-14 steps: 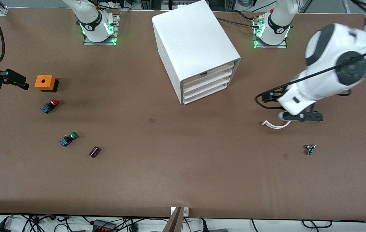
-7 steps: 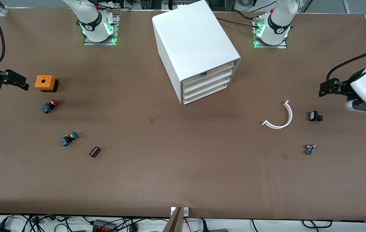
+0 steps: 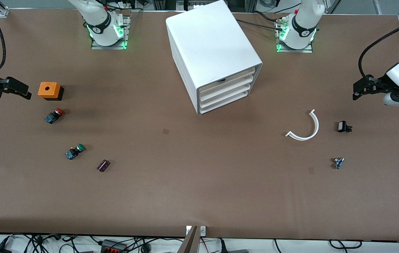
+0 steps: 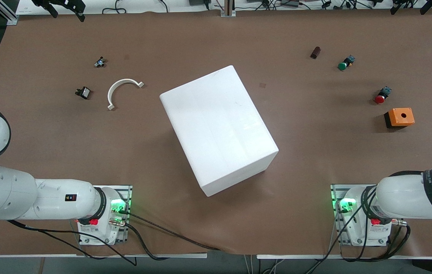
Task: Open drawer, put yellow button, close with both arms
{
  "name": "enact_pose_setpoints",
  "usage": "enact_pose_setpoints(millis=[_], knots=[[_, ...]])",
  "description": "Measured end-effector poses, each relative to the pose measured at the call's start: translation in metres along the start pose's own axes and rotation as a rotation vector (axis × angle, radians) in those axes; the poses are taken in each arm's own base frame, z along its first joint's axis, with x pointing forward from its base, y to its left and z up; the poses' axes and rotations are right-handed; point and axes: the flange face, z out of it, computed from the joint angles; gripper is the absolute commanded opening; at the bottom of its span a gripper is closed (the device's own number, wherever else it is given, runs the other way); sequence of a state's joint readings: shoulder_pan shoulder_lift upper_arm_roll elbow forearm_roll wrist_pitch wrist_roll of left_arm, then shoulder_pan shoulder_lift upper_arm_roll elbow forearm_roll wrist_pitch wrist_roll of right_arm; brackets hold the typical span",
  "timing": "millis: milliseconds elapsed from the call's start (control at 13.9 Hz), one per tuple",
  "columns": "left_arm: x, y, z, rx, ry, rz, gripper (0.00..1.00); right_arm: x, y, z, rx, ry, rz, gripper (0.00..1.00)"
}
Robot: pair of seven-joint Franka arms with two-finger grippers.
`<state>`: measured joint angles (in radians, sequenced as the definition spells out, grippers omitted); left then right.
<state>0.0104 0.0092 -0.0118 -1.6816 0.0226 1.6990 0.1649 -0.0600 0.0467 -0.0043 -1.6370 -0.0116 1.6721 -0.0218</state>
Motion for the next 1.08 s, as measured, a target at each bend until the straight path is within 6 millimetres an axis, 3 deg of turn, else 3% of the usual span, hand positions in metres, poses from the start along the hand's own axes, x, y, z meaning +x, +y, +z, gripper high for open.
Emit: enact_pose_setpoints(millis=[1077], knots=[[-0.0014, -0.0001, 0.0019, -0.003, -0.016, -0.001, 1.00, 0.0016, -0.0002, 0.0053, 0.000, 0.009, -0.001, 1.00]])
